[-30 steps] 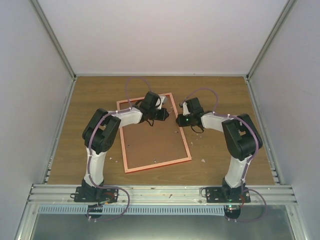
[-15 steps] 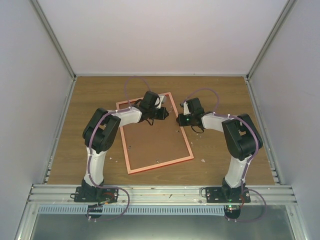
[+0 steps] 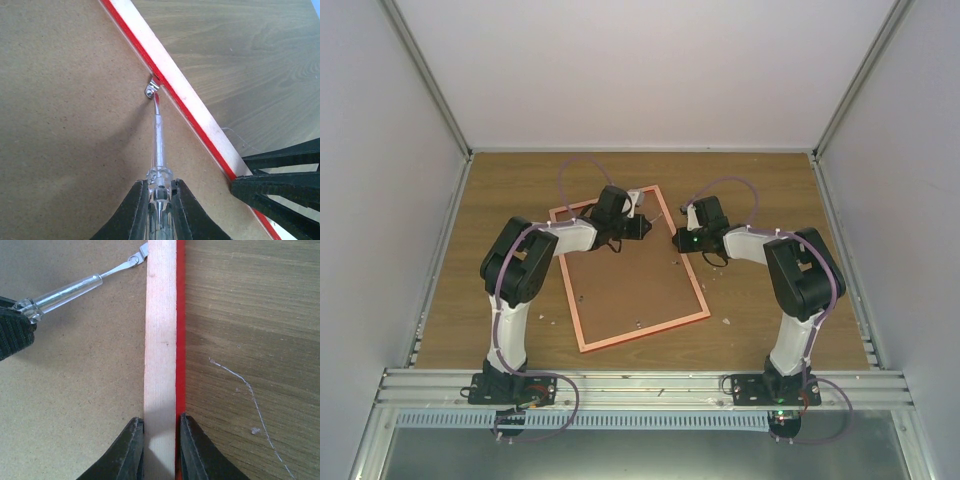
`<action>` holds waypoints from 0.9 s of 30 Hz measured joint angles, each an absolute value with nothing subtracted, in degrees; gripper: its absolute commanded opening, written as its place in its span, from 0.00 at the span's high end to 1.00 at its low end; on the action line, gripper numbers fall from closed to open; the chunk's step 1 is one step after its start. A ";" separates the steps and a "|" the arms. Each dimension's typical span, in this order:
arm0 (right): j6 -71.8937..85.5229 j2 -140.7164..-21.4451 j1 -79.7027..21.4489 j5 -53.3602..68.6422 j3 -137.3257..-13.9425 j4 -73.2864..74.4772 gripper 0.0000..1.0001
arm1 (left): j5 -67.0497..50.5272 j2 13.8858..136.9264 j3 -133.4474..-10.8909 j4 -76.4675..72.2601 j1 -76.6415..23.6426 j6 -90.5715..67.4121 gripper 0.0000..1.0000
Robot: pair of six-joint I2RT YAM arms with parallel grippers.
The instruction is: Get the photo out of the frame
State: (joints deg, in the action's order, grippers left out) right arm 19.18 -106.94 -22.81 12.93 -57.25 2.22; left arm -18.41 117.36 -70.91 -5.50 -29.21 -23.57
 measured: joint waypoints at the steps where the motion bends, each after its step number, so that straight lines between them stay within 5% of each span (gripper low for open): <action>1: 19.18 -106.94 -22.81 12.95 -57.23 2.15 0.89 | -18.39 117.36 -70.76 -5.80 -29.12 -23.57 1.00; 27: 19.16 -106.94 -22.81 13.21 -57.06 1.85 0.90 | -19.33 117.73 -72.51 -5.93 -29.06 -23.53 1.00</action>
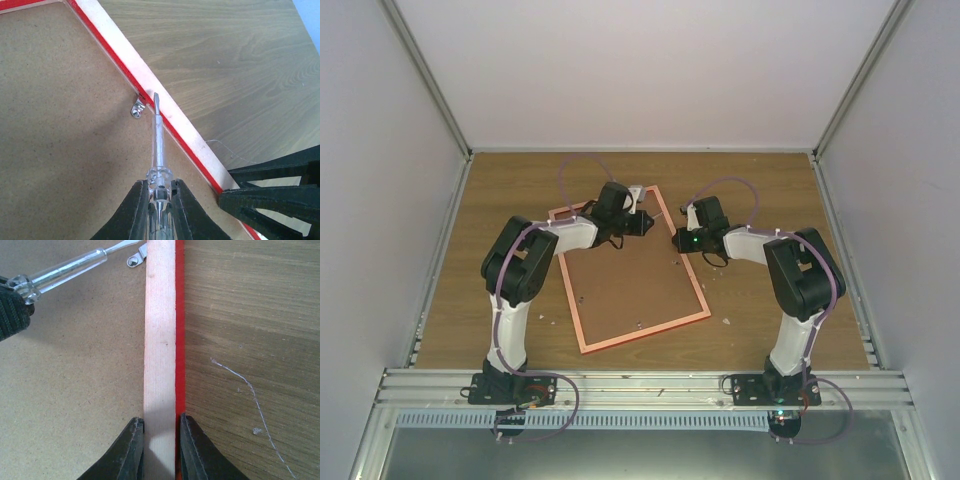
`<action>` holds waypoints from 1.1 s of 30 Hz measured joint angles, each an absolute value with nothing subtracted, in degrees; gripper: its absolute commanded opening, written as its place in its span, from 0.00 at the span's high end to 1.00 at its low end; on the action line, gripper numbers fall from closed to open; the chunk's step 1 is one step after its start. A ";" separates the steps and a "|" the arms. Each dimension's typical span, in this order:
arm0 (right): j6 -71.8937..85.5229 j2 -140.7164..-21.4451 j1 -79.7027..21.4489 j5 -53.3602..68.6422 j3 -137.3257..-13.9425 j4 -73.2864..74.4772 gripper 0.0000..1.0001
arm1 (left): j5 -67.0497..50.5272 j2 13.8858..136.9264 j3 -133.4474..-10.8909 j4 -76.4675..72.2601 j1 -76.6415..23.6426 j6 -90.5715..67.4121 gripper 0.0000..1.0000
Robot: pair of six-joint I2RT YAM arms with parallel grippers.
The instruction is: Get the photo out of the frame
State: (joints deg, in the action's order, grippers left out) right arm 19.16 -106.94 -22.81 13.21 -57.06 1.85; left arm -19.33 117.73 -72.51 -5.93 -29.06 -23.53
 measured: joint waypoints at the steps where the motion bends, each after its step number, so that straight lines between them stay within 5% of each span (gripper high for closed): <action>1: 19.16 -106.94 -22.81 13.21 -57.06 1.85 0.90 | -19.38 117.84 -72.73 -5.89 -29.06 -23.53 1.00; 33: 19.16 -106.94 -22.81 13.54 -56.88 1.50 0.90 | -18.46 116.90 -70.37 -4.75 -29.10 -22.90 1.00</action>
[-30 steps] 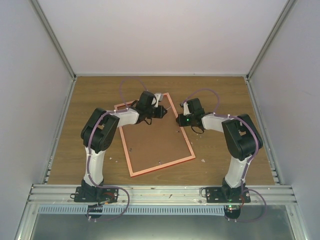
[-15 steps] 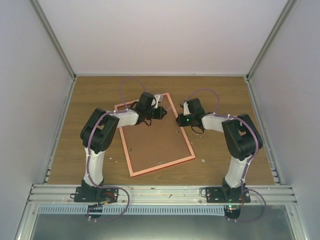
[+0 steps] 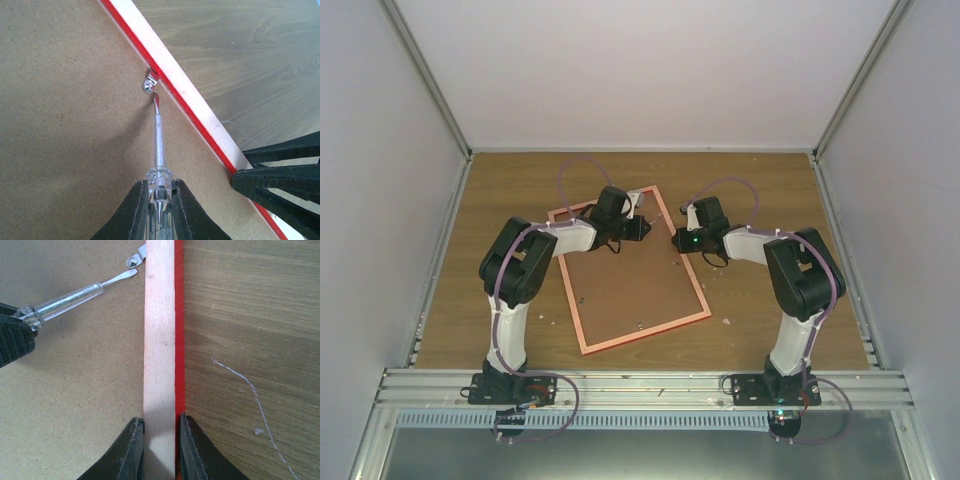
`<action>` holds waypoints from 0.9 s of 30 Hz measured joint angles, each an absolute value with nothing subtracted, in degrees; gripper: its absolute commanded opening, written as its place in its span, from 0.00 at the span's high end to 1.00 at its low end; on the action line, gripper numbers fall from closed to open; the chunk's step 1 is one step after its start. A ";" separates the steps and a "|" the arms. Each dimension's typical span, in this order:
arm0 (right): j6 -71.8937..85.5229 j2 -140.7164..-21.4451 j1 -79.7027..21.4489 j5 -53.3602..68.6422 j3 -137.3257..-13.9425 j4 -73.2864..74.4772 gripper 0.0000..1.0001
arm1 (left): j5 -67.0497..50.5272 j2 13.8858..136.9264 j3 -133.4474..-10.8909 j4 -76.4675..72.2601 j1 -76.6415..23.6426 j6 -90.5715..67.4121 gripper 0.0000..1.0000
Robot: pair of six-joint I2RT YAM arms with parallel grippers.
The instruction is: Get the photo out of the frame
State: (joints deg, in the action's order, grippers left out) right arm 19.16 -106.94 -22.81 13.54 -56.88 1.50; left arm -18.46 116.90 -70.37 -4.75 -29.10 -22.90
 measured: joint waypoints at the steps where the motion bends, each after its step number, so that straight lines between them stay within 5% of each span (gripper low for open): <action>1: 19.16 -106.94 -22.81 13.54 -56.88 1.50 0.90 | -18.55 116.90 -70.37 -4.75 -29.10 -22.90 1.00; 27: 19.14 -106.94 -22.81 13.58 -56.88 1.50 0.90 | -19.03 118.65 -73.34 -3.64 -29.10 -22.90 1.00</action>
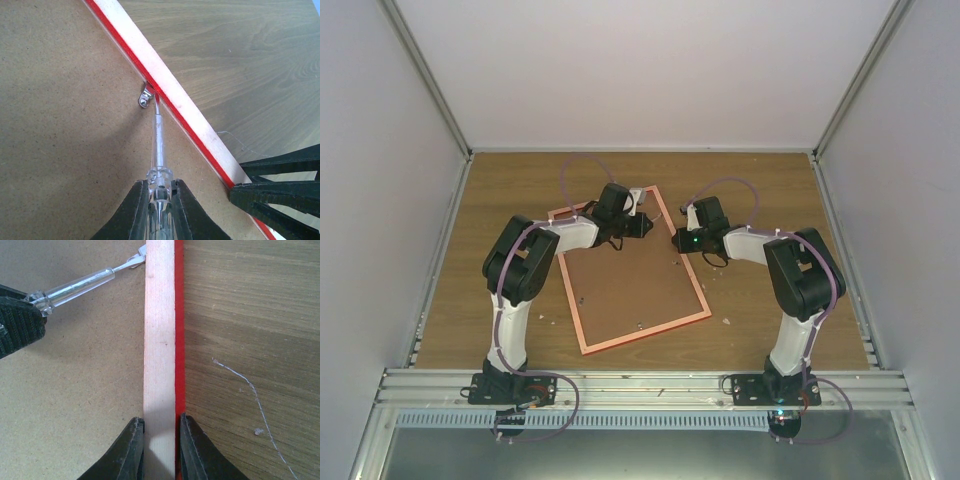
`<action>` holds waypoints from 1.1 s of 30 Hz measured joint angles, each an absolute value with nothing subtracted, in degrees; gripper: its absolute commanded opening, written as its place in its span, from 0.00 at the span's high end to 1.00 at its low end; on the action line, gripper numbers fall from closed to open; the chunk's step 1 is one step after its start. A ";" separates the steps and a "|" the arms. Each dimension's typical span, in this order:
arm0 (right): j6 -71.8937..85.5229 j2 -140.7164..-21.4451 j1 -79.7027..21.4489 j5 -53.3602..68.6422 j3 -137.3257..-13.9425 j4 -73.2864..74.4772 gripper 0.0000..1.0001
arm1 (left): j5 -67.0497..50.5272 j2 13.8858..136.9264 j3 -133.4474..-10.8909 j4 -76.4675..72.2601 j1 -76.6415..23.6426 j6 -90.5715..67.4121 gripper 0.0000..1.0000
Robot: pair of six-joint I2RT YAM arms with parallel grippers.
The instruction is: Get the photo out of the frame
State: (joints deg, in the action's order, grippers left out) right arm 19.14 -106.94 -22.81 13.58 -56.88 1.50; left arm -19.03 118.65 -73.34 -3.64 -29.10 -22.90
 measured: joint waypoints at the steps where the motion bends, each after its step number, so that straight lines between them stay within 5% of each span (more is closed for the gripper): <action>1: 19.14 -106.94 -22.81 13.56 -56.88 1.50 0.90 | -19.03 118.65 -73.34 -3.64 -29.10 -22.90 1.00; 33: 19.16 -106.94 -22.81 13.74 -56.55 0.80 0.90 | -8.67 116.55 -71.33 -3.62 -29.74 -26.44 1.00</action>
